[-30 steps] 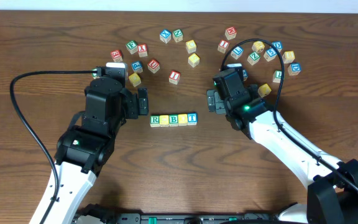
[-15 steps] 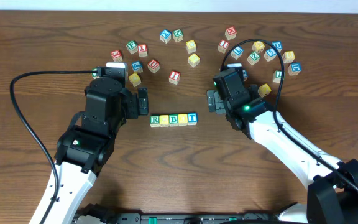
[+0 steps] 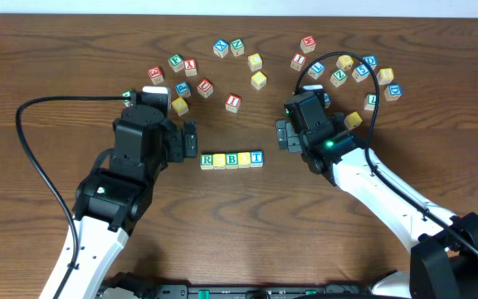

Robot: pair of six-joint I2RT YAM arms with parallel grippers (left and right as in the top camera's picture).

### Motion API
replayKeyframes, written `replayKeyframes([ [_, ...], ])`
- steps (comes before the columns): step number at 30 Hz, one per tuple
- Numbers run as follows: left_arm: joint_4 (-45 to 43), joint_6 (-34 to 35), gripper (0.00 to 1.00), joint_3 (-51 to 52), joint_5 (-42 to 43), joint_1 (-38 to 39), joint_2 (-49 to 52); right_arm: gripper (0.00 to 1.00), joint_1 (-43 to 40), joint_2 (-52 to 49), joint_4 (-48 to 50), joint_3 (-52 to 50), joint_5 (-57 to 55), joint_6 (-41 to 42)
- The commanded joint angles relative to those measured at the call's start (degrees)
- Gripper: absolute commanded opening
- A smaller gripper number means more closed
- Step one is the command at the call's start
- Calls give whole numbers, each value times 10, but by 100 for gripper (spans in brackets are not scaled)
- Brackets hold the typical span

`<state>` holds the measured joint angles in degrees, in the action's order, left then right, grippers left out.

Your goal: Spell out ROBOT

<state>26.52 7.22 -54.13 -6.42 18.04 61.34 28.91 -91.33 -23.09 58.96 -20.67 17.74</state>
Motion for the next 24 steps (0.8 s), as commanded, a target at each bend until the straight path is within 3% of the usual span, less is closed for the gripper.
replayKeyframes([
  [1,5,-12,100,6,-23,-8,-33,99,-3,11,-1,10,-8,2],
  [8,-75,-12,100,105,-23,-58,-162,99,-3,11,-1,10,-8,2],
  [17,-252,-12,100,271,-15,-116,-349,99,-3,11,-1,10,-8,2],
  [24,-365,-12,100,358,4,-158,-432,99,-3,11,-1,10,-8,2],
])
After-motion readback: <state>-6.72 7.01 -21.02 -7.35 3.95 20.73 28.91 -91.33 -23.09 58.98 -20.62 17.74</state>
